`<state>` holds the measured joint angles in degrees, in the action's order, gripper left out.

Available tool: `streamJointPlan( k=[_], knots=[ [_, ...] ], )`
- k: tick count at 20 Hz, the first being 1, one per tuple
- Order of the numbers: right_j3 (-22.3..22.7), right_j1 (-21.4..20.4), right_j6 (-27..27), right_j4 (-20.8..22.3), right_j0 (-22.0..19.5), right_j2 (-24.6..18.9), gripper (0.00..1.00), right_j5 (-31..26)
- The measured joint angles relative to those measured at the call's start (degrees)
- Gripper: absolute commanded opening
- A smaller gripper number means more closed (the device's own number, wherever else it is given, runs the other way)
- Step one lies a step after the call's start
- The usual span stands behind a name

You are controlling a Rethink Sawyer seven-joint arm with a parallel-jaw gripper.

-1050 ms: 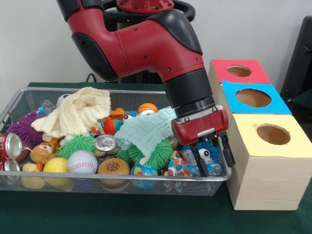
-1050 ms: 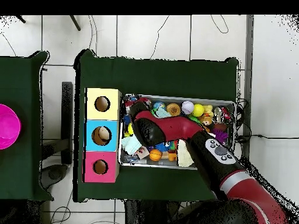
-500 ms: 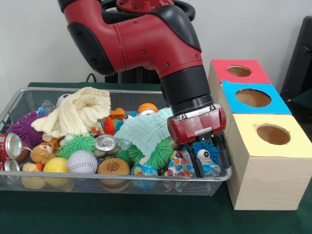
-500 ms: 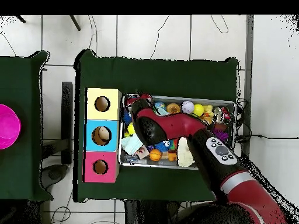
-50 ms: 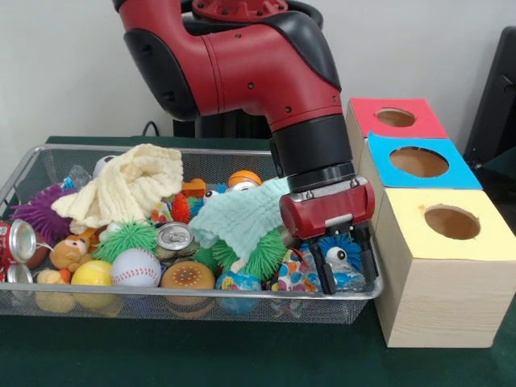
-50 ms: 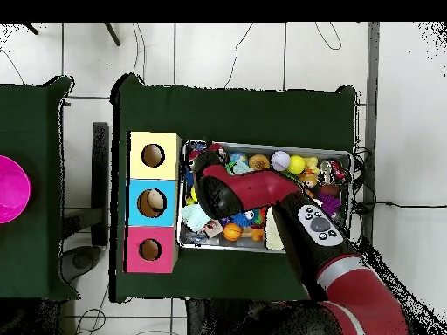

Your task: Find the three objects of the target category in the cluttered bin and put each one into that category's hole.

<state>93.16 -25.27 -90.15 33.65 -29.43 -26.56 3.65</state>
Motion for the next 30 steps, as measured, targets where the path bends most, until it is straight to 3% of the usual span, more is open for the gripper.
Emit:
streamJointPlan(
  k=[18, 30],
  knots=[
    [-1.9, -0.5, 0.0, 0.0, 6.1, 6.6, 1.00, 0.0],
    [-3.2, -1.9, 0.0, 0.0, 6.0, 8.9, 1.00, -1.0]
  ],
)
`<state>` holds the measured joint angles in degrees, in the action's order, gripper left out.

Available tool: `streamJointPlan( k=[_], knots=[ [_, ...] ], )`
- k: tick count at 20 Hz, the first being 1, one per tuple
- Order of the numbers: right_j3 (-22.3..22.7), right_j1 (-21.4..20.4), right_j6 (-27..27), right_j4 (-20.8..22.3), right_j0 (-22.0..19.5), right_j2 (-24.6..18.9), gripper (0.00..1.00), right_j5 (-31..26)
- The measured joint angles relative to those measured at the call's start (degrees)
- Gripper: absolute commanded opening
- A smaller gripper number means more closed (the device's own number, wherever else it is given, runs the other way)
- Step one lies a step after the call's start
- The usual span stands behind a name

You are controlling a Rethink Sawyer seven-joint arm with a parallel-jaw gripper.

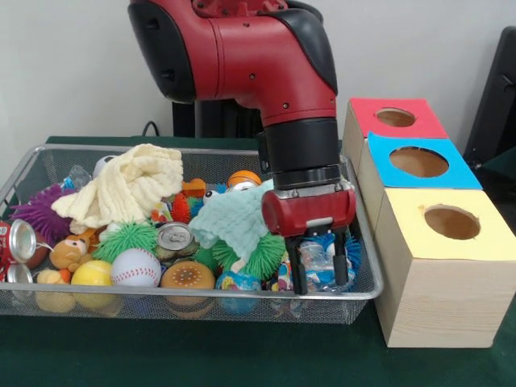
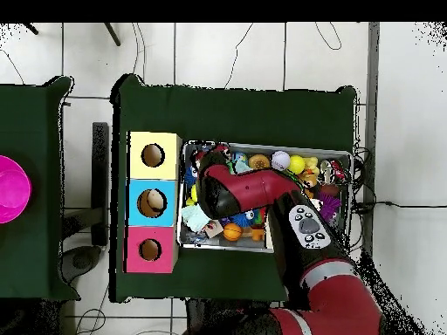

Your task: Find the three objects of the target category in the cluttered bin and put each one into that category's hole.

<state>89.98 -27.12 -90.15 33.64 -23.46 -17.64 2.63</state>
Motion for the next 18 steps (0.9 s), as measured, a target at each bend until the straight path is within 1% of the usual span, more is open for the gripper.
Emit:
streamJointPlan(
  k=[7, 8, 13, 17, 18],
  knots=[
    [0.0, -1.1, 0.0, 0.0, -1.3, 0.7, 1.00, 0.0],
    [0.0, -1.3, 0.0, 0.0, -2.0, 0.7, 1.00, 0.0],
    [0.0, -1.1, 0.0, 0.0, -3.4, 0.7, 1.00, 0.0],
    [0.1, -0.6, 0.0, -0.1, -4.7, -0.2, 1.00, -0.6],
    [0.3, -0.3, 0.0, -0.3, -5.6, -1.2, 1.00, -1.2]
  ],
)
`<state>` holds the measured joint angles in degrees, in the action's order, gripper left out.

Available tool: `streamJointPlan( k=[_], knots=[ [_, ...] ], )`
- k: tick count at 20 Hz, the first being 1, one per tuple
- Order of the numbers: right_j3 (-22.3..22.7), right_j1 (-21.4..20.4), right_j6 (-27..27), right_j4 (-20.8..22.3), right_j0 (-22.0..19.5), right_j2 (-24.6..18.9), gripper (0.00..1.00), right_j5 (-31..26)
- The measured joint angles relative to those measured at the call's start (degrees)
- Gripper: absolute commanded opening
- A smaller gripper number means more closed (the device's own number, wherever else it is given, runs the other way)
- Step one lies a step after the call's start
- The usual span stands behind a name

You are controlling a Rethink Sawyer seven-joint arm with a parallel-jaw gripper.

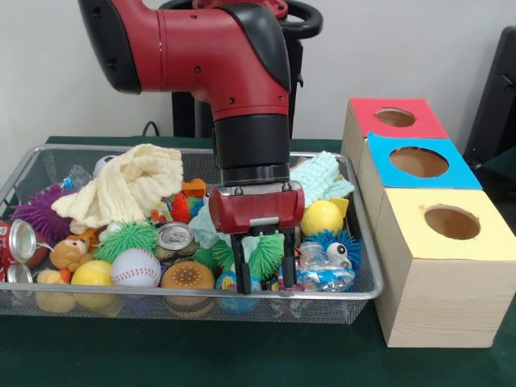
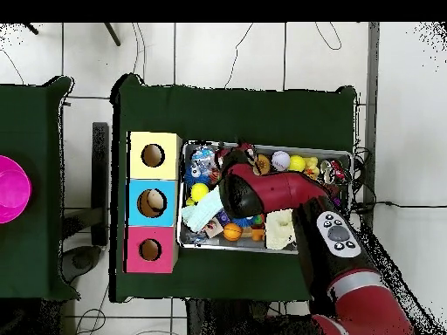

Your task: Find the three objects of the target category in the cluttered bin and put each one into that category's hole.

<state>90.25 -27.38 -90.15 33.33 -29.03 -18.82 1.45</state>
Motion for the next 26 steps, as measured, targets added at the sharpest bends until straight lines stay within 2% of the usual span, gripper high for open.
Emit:
streamJointPlan(
  k=[10, 16, 26],
  knots=[
    [1.3, 3.1, 0.0, -3.1, -8.9, -9.8, 1.00, -5.7],
    [3.6, 4.8, 0.0, -4.3, -14.0, -16.0, 1.00, -7.8],
    [8.4, 6.1, 0.0, -5.3, -16.1, -21.0, 1.00, -10.6]
  ],
)
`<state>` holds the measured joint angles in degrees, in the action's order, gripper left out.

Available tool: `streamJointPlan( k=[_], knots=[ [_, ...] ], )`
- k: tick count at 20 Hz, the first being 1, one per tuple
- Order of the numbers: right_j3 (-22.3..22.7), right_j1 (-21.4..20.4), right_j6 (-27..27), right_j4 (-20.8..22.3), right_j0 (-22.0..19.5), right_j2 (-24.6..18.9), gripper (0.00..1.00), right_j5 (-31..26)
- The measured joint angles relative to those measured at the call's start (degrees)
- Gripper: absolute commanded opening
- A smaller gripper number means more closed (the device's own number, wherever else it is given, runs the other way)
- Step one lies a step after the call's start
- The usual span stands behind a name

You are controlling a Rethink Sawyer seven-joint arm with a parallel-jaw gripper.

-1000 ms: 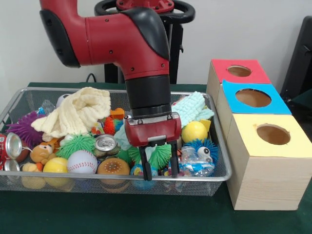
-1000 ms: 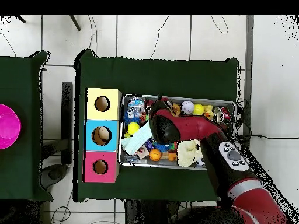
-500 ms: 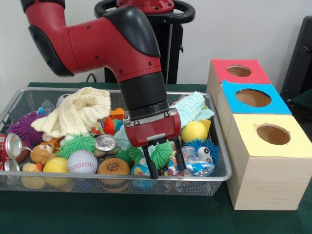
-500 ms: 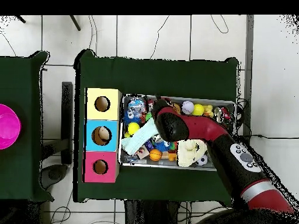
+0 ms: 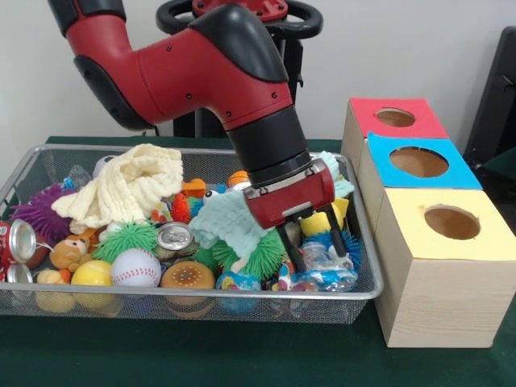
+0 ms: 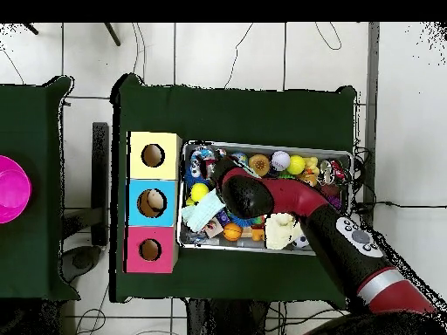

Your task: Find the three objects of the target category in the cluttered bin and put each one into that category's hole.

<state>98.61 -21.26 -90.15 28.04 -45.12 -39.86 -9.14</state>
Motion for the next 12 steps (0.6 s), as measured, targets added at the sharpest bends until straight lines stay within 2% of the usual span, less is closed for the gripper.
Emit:
streamJointPlan(
  k=[12],
  knots=[
    [-0.6, 0.2, 0.0, 0.0, 1.7, 0.9, 1.00, -0.5]
  ],
)
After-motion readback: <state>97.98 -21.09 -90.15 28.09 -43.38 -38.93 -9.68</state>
